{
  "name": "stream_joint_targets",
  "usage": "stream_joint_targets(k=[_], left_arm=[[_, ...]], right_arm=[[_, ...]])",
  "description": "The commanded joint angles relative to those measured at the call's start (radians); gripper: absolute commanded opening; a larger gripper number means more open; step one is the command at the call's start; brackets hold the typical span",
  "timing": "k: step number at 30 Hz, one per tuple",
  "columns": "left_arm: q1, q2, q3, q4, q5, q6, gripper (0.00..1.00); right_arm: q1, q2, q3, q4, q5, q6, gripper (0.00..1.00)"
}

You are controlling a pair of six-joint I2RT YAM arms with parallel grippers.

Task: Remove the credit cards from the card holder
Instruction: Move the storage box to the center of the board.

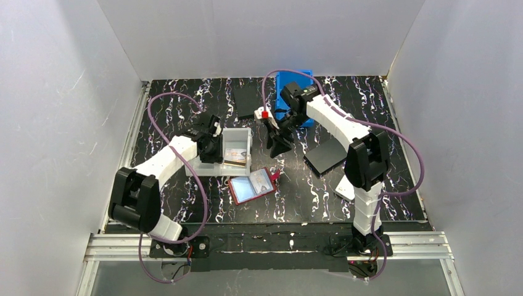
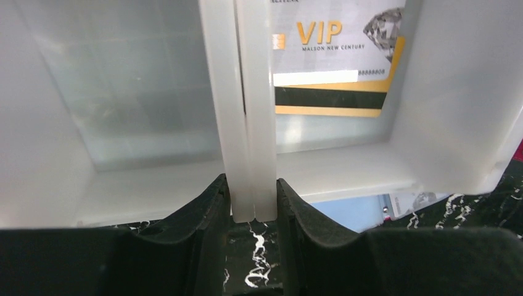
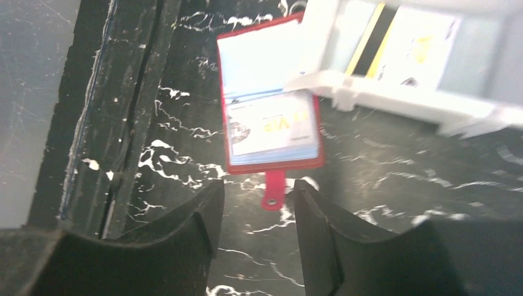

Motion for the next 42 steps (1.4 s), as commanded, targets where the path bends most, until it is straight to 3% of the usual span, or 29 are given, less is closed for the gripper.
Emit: stream_joint_targets(k=[1,10,15,17,20,26,37,42], left_arm=[[-0.031,-0.098,-0.057,0.163,-0.124,0.012,0.0],[-0.081,-0.182,-0.137,0.292,-0.186,-0.012,0.0],[-0.094,-0.174,-0.159,0.303,-0.18,-0.055,0.0],[-0.094,-0.164,-0.169,0.304,-0.162,-0.07,0.0],[-0.094,-0.16,-0.179,0.301,-0.126,-0.088,0.0],[-0.082,-0.186,-0.188,0.295,-0.061,-0.13,0.28],[-0.002,-0.24,-0.244,0.333,0.116,-0.162,0.37],[0.018,-0.313,-0.283,0.349,0.162,-0.166,0.52]], right_arm=[[0.0,0.039,0.13,-0.093,-0.073,-0.099,0.56],[0.043,0.027,0.138,0.183,-0.05,0.155,0.59],[0.05,0.036,0.131,0.377,0.037,0.499,0.59],[0.058,0.046,0.135,0.409,0.058,0.557,0.59],[0.094,0.071,0.166,0.368,0.115,0.539,0.61],[0.137,0.201,0.311,0.276,0.184,0.488,0.62],[0.199,0.3,0.384,0.28,0.347,0.391,0.63],[0.231,0.324,0.376,0.247,0.448,0.325,0.66]])
